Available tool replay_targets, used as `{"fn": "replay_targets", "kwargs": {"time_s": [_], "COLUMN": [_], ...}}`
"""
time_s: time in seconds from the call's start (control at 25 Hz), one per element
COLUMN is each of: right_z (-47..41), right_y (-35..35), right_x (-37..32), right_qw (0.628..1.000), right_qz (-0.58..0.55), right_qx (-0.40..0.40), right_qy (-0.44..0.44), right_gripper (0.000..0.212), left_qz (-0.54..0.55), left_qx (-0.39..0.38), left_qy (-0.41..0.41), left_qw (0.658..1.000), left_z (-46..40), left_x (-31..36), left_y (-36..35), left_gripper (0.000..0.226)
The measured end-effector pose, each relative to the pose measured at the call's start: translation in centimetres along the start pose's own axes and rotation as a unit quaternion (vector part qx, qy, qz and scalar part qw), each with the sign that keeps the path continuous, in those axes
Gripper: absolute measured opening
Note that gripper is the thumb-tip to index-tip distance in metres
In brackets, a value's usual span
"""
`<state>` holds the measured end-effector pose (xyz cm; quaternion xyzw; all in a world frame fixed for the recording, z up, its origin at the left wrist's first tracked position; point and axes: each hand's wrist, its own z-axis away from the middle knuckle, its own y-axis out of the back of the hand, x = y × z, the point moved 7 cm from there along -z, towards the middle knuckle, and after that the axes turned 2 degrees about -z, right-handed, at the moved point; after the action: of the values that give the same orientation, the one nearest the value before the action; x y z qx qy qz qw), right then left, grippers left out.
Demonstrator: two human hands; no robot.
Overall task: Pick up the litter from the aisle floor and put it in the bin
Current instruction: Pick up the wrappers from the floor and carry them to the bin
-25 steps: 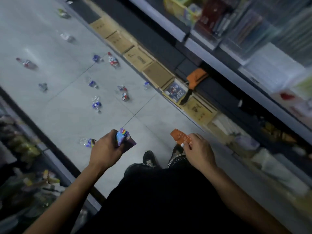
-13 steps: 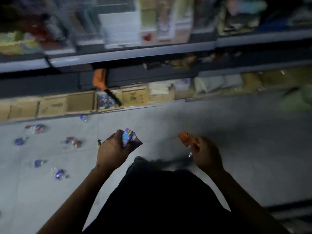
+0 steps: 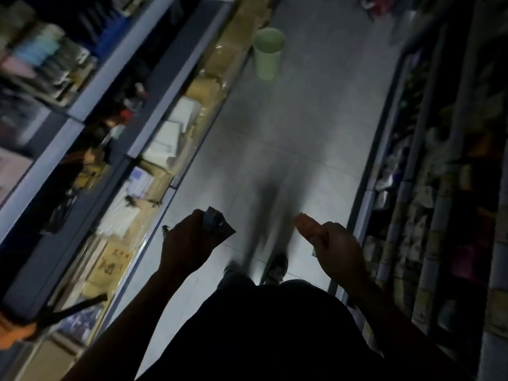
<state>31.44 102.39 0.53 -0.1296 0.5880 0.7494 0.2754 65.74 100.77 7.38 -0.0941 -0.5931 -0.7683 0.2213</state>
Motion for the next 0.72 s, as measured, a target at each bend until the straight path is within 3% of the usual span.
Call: {"fn": "replay_targets", "kwargs": {"time_s": [0.2, 0.36, 0.6, 0.72], "right_z": [-0.2, -3.3, -14.3, -21.5], "right_y": [2.0, 2.7, 4.3, 5.2], "right_x": [5.8, 6.9, 3.1, -0.3], "right_qw": [0.993, 0.992, 0.998, 0.998], "right_qz": [-0.029, -0.059, -0.053, -0.043], "right_qx": [0.047, 0.025, -0.032, -0.044], "right_qy": [-0.101, -0.105, -0.022, 0.012], "right_gripper": [0.019, 0.023, 0.023, 0.024], "left_qz": [-0.016, -0.071, -0.047, -0.072], "left_qx": [-0.052, -0.059, -0.039, -0.016], "left_qy": [-0.075, -0.094, -0.004, 0.044], "left_qw": [0.996, 0.991, 0.998, 0.996], "left_z": [-6.5, -10.0, -13.1, -16.6], "left_x": [6.6, 7.6, 5.5, 4.6], "left_y": [-3.5, -6.1, -5.5, -4.1], "left_gripper": [0.019, 0.027, 0.034, 0.052]}}
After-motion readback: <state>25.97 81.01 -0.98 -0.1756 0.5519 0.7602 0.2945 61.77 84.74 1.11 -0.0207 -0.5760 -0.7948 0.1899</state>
